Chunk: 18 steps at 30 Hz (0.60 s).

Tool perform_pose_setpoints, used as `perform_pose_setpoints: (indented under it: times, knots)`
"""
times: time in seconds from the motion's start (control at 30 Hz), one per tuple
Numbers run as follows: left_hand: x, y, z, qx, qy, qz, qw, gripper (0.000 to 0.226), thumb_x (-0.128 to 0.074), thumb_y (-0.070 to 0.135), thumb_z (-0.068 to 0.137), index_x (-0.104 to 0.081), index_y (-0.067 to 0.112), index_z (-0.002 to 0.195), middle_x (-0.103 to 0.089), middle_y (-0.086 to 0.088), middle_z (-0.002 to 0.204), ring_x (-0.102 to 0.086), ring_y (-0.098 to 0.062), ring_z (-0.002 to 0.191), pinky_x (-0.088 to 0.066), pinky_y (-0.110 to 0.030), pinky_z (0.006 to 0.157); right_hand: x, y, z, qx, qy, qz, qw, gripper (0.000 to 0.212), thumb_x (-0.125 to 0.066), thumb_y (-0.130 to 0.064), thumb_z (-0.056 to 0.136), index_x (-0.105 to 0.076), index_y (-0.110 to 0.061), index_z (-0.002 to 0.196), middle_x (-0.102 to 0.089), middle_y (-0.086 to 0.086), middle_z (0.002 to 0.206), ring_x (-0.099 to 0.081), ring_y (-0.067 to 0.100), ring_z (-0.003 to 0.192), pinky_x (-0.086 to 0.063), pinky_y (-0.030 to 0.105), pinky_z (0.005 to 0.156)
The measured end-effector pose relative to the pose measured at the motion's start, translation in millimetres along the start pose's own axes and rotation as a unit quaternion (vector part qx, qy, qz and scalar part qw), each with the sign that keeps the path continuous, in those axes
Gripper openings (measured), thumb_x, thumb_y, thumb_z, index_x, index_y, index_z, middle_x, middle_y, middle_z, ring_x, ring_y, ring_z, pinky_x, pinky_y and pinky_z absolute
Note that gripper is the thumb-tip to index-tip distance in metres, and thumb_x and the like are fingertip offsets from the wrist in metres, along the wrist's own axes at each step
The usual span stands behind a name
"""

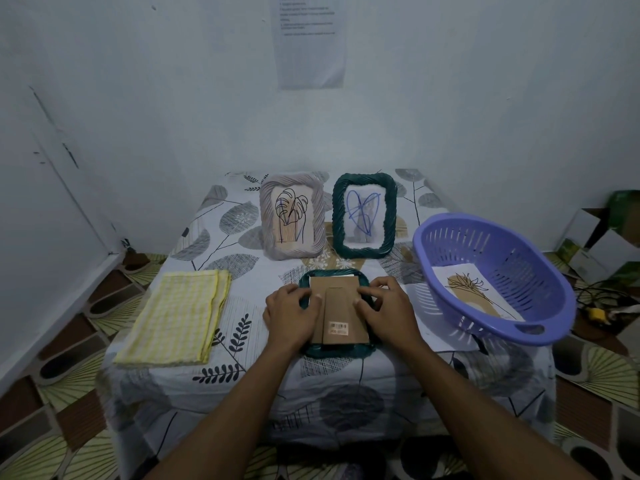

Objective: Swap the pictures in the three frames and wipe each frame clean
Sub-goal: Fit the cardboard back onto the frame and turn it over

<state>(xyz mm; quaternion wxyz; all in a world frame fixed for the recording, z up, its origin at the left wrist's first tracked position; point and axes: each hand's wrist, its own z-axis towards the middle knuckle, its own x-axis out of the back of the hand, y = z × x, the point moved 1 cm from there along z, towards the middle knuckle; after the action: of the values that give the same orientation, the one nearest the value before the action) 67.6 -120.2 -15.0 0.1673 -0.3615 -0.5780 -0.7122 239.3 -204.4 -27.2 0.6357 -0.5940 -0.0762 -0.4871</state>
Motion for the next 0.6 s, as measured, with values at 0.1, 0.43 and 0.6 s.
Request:
perform_pose_setpoints:
  times: [0.1,0.43,0.6]
  knots:
    - [2.4,1.1,2.4,0.002,0.011,0.019,1.0,0.036,-0.052,0.043,0.092,-0.064,0.023,0.119,-0.052,-0.002,0.134,-0.034,-0.027,0.128,-0.03,-0.042,0.105,0.8,0.0,0.7,-0.009,0.003,-0.002,1.0,0.038,-0.065,-0.026,0.087,-0.064,-0.014,0.123,-0.051,0.0,0.116,-0.049,0.009,0.093,-0.041,0.024,0.084]
    - [6.0,2.3,9.1,0.004,-0.01,0.037,0.999,0.036,-0.051,0.046,0.092,-0.064,0.027,0.12,-0.047,0.001,0.135,-0.031,-0.024,0.128,-0.023,-0.04,0.105,-1.2,-0.1,2.6,-0.022,-0.006,-0.006,1.0,0.031,-0.065,-0.033,0.087,-0.069,-0.02,0.116,-0.05,-0.003,0.113,-0.051,0.009,0.089,-0.04,0.023,0.08]
    - [8.6,2.9,9.2,0.014,-0.014,0.016,1.0,0.033,-0.053,0.046,0.091,-0.064,0.032,0.119,-0.048,0.002,0.137,-0.031,-0.025,0.13,-0.022,-0.039,0.106,-0.4,-0.2,3.6,-0.028,-0.009,-0.001,1.0,0.034,-0.065,-0.032,0.088,-0.067,-0.019,0.119,-0.05,-0.001,0.115,-0.049,0.009,0.092,-0.04,0.022,0.081]
